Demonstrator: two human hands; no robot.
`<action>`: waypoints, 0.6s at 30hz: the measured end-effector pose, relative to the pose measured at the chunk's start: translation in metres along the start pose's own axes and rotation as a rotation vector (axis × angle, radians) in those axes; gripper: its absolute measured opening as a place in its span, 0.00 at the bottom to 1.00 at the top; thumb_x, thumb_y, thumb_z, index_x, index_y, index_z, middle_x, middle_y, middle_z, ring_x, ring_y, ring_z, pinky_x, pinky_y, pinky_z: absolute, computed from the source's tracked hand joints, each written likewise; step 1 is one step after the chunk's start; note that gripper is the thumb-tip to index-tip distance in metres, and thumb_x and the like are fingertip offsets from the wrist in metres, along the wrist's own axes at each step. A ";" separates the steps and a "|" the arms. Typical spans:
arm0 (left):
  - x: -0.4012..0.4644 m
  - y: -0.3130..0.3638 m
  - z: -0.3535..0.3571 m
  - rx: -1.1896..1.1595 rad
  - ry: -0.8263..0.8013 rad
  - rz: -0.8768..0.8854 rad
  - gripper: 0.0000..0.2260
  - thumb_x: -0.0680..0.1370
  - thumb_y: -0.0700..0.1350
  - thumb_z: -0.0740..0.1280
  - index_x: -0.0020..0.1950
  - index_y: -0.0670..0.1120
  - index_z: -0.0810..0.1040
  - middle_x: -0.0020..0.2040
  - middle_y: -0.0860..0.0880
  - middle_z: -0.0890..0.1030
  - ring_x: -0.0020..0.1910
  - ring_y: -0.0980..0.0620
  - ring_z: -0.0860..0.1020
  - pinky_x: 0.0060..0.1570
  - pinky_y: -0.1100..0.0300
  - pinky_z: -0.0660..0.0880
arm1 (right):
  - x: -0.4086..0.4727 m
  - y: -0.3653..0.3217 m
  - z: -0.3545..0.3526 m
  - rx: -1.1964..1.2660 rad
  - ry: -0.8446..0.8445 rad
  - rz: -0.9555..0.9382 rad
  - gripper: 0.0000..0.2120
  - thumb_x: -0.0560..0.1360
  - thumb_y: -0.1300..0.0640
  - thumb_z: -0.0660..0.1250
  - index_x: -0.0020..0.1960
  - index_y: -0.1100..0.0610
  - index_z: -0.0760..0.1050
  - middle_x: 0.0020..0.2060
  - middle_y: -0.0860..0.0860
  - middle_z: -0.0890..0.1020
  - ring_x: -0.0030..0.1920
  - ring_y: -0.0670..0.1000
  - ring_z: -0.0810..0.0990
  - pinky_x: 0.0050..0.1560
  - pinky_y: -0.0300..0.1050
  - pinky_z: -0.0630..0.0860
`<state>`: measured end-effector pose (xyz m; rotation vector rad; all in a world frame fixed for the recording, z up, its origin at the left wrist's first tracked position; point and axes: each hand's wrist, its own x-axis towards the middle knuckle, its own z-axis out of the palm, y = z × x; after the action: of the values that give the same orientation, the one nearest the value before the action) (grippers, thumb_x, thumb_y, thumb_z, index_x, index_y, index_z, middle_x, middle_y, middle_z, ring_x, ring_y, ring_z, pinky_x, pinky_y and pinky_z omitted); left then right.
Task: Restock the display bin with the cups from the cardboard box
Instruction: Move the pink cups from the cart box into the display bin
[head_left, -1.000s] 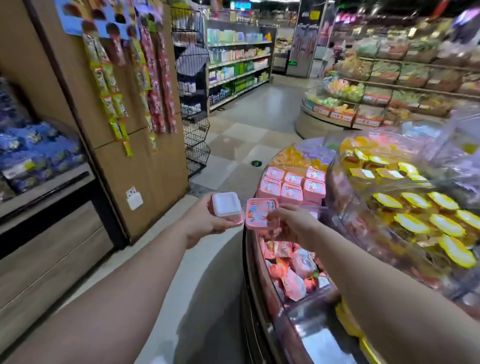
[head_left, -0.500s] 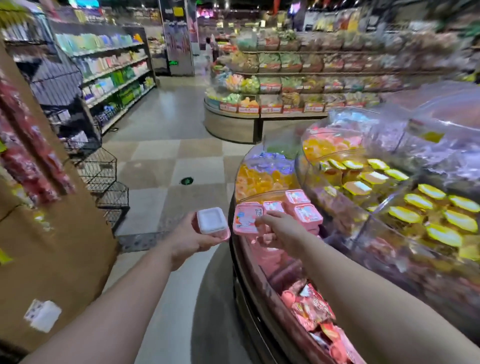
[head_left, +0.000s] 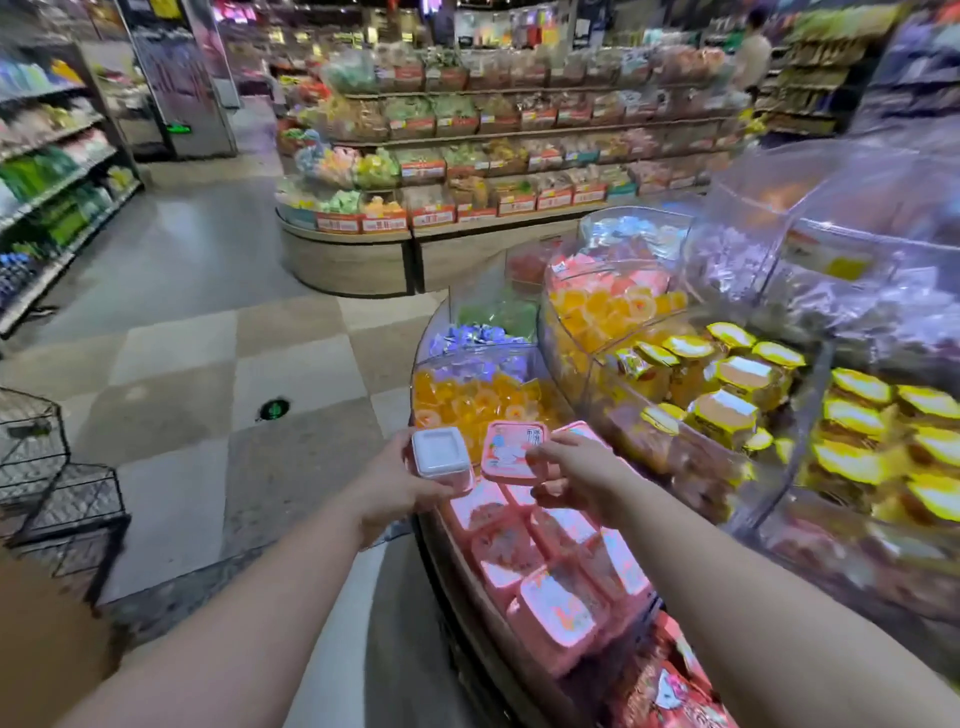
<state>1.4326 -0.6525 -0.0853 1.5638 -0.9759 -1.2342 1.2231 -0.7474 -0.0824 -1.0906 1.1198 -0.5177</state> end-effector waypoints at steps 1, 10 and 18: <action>0.014 0.002 0.000 0.012 -0.042 -0.002 0.38 0.57 0.33 0.80 0.64 0.45 0.70 0.53 0.42 0.82 0.45 0.51 0.82 0.34 0.62 0.76 | 0.004 0.001 -0.003 0.026 0.039 0.001 0.01 0.76 0.62 0.66 0.46 0.57 0.76 0.32 0.53 0.76 0.24 0.49 0.71 0.32 0.42 0.76; 0.136 0.018 -0.010 0.114 -0.482 0.038 0.32 0.60 0.31 0.77 0.59 0.50 0.73 0.52 0.47 0.82 0.42 0.54 0.81 0.34 0.59 0.76 | 0.025 0.022 0.001 0.086 0.497 0.027 0.08 0.75 0.60 0.69 0.37 0.56 0.76 0.29 0.52 0.73 0.21 0.45 0.69 0.20 0.35 0.67; 0.172 0.011 -0.026 0.153 -0.751 -0.015 0.31 0.60 0.31 0.76 0.59 0.50 0.73 0.49 0.48 0.81 0.39 0.55 0.81 0.35 0.58 0.73 | 0.027 0.030 0.059 0.286 0.783 0.141 0.07 0.75 0.63 0.65 0.38 0.58 0.73 0.29 0.54 0.73 0.21 0.48 0.74 0.26 0.40 0.73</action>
<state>1.4904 -0.8132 -0.1203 1.2163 -1.5532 -1.8467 1.2820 -0.7310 -0.1198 -0.5461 1.7173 -1.0041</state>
